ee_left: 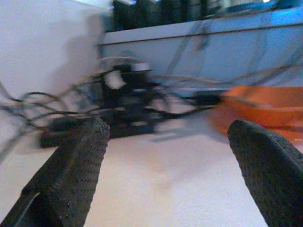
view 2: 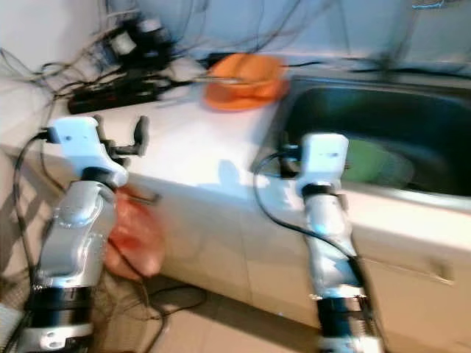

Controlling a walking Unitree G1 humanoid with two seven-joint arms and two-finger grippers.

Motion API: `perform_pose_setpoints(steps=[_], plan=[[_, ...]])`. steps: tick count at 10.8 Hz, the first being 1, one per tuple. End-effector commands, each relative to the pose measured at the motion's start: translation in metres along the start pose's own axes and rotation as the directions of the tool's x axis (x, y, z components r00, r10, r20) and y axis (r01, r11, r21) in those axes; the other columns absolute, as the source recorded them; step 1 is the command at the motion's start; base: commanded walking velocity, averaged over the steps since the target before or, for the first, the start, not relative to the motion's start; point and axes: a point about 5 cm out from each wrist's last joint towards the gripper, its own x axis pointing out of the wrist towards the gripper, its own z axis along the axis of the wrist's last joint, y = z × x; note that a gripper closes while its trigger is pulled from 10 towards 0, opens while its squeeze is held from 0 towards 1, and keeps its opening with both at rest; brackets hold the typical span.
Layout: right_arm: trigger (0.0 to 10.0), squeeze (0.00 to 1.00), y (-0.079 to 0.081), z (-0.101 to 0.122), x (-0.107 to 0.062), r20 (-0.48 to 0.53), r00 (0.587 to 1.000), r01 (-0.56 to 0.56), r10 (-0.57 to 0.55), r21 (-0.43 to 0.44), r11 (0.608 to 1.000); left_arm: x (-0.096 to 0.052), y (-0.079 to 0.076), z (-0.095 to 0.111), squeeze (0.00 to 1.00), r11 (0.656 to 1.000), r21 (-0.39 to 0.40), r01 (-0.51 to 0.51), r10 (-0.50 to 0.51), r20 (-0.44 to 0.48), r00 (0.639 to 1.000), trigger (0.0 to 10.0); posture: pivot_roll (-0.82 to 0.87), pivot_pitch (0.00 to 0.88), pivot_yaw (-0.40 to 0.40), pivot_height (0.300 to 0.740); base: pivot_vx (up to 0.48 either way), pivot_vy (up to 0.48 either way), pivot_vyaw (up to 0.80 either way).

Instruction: Kitchen organization

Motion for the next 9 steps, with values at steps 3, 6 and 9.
perform_pose_setpoints(steps=[3, 6, 9], plan=[[10.0, 0.0, -0.007, -0.001, -0.002, 0.002, 1.0, 0.023, -0.023, -0.015, 1.0, 0.0, -0.011, 0.001, 0.0, 0.999, -0.017, 0.036, -0.036, -0.002, 0.999, 10.0, 0.08, 0.0, 0.111, 0.74, 0.346, 0.331, 0.0], [10.0, 0.0, -0.007, -0.002, -0.002, -0.009, 1.0, 0.027, -0.027, 0.005, 1.0, -0.002, -0.017, -0.002, 0.0, 0.997, -0.055, 0.055, -0.056, -0.016, 0.998, 10.0, 0.08, 0.0, 0.107, 0.74, 0.0, 0.0, -0.27], [10.0, 0.0, -0.007, -0.002, -0.003, -0.008, 0.999, 0.032, -0.032, 0.013, 0.999, -0.003, -0.019, -0.003, 0.0, 0.996, -0.066, 0.061, -0.063, -0.024, 0.998, 10.0, 0.08, 0.0, 0.107, 0.74, 0.0, 0.0, -0.53]])
